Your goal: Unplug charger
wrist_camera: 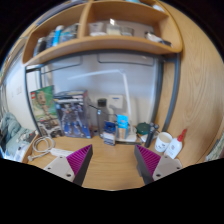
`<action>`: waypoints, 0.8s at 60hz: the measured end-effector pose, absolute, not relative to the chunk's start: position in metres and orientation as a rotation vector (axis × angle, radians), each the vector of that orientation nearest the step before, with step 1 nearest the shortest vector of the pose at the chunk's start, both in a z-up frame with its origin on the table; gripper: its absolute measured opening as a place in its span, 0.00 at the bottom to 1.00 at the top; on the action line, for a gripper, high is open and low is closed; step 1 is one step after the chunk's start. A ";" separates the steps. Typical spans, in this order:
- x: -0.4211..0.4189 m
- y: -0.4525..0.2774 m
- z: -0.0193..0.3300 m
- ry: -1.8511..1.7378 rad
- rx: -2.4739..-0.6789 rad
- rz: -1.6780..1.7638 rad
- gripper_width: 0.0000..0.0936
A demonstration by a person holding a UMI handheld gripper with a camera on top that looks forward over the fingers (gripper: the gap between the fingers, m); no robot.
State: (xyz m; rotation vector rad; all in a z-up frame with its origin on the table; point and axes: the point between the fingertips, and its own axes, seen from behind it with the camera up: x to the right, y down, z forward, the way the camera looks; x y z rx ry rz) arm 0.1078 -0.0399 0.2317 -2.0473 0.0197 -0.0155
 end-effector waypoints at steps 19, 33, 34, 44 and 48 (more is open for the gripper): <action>-0.009 -0.139 0.222 -0.003 -2.039 0.063 0.92; -0.035 -0.174 0.208 -0.033 -2.047 0.057 0.92; -0.036 -0.176 0.206 -0.030 -2.049 0.063 0.92; -0.034 -0.185 0.200 -0.022 -2.054 0.039 0.91; -0.035 -0.188 0.199 -0.012 -2.057 0.045 0.90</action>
